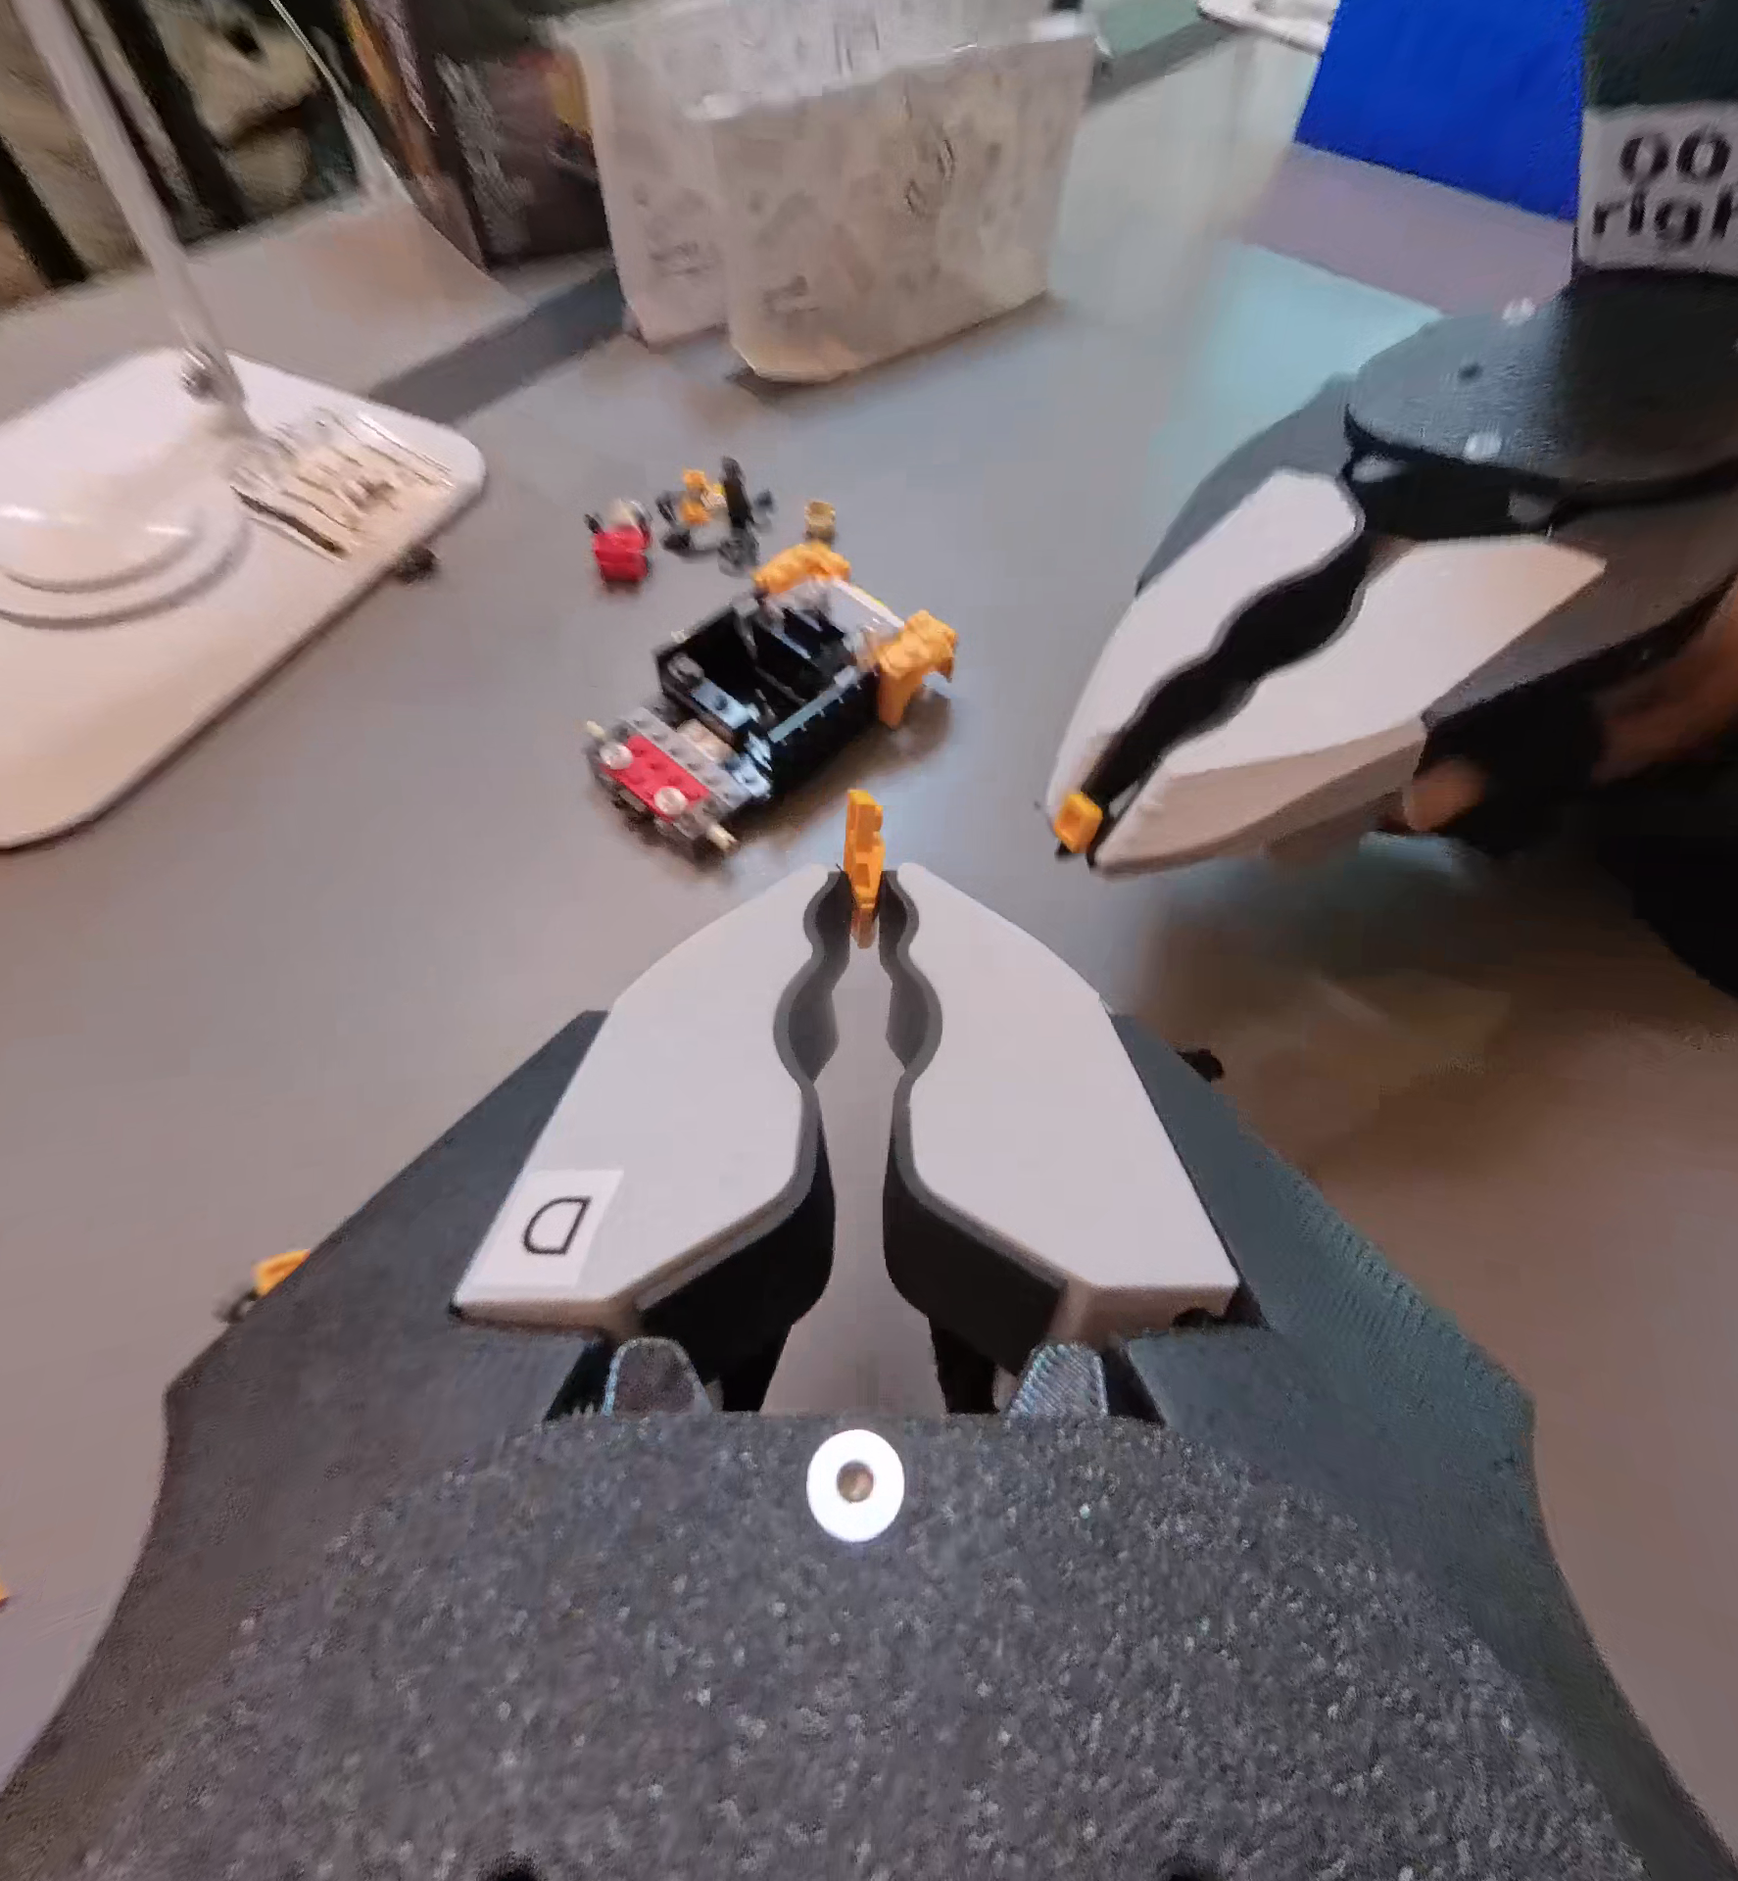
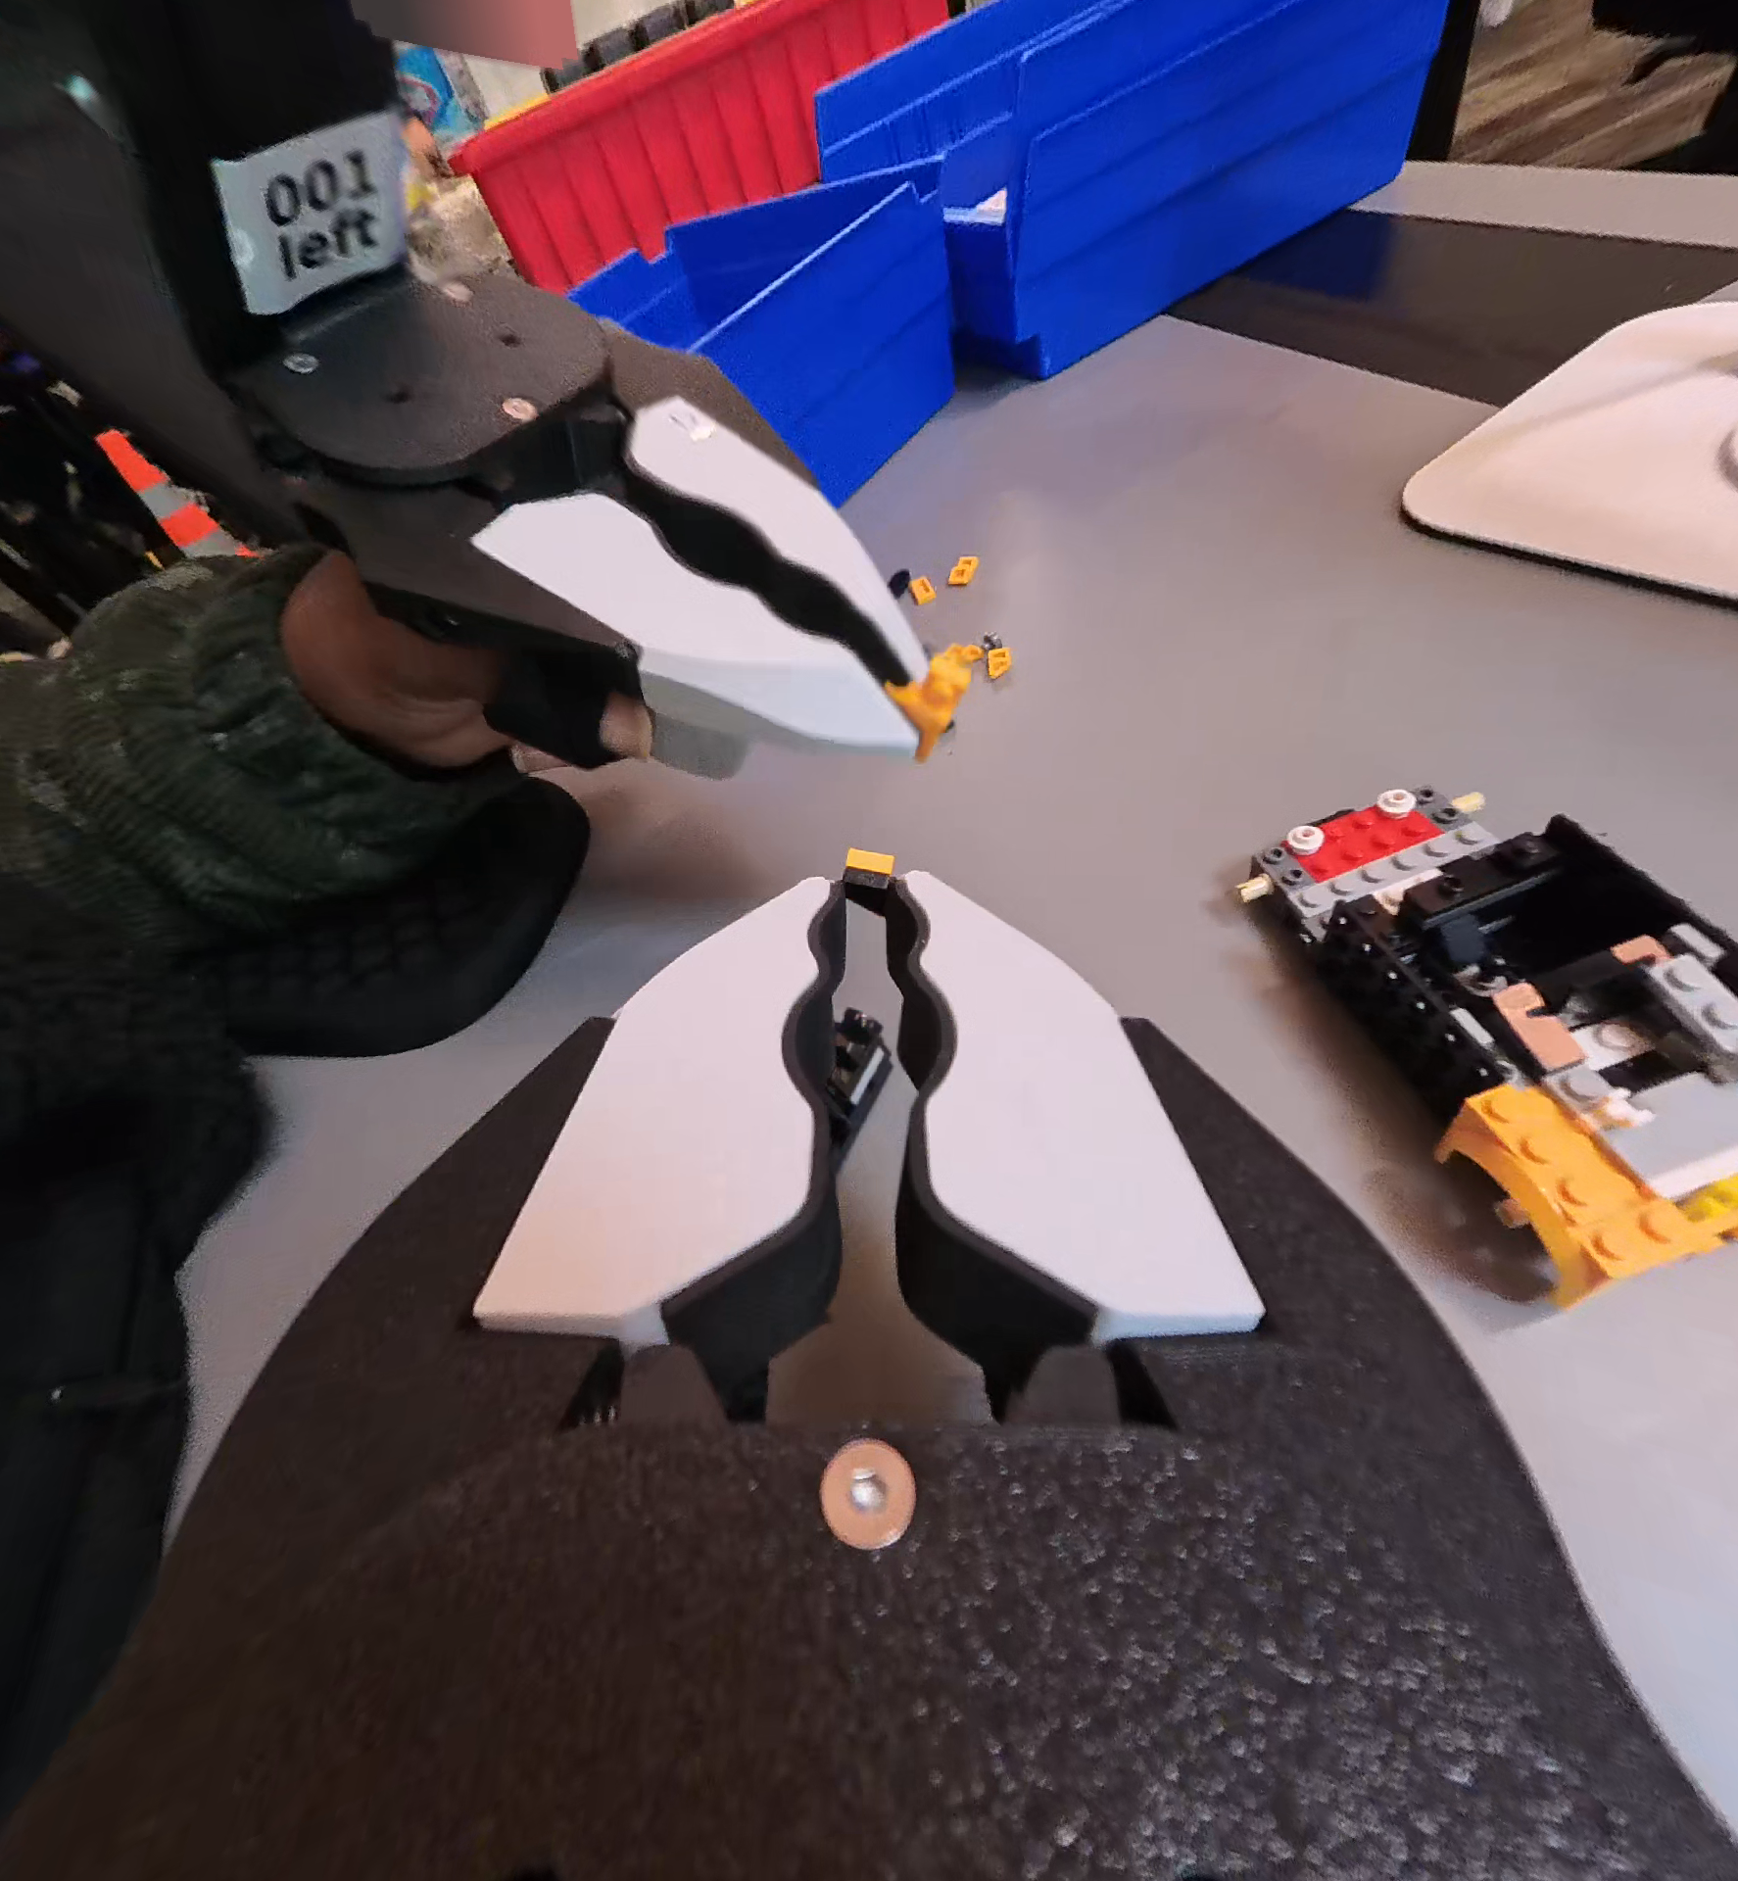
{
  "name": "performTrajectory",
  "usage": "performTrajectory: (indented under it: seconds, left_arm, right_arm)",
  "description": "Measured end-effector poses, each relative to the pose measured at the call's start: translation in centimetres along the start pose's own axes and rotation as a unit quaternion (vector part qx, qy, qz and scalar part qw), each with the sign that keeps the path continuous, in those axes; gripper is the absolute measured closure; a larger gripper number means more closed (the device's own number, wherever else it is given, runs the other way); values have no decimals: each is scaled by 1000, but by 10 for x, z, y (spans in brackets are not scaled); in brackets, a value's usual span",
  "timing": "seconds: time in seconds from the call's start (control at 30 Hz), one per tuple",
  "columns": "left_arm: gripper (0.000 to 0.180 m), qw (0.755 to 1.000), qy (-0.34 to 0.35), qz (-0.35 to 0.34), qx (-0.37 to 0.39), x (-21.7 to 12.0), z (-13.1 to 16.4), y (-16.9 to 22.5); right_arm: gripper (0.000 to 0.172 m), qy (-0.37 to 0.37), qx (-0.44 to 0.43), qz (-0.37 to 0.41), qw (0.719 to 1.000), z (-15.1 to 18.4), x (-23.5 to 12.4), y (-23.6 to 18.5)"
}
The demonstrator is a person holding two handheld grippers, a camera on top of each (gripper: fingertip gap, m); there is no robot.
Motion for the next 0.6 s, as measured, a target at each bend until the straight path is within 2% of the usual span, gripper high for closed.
performTrajectory:
  seconds: [0.13,0.23,0.4,0.5,0.6]
  left_arm:
    - [175,992,-109,63,-19,18,25,5]
    - [170,987,-130,93,-34,22,32,10]
    - [150,974,-74,176,-119,13,21,4]
    - [155,940,-42,269,-204,8,14,7]
    - [164,920,-48,314,-231,9,15,13]
  right_arm:
    - [164,-2,-27,10,1000,0,-2,0]
    - [164,-17,-61,10,998,1,2,-4]
    - [164,-52,-148,25,987,4,5,-10]
    - [164,-73,-224,37,971,6,7,-17]
    - [164,-82,-301,56,948,5,9,-27]
Point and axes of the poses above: each gripper's, where its closed fingertips meet, x out along the fingers, z out of its underside, y = z × x across the jaws, the point moved 8 cm from there along -x, back along the fingers, and after that the axes turned 8 degrees about -z, right-handed, at the moved point
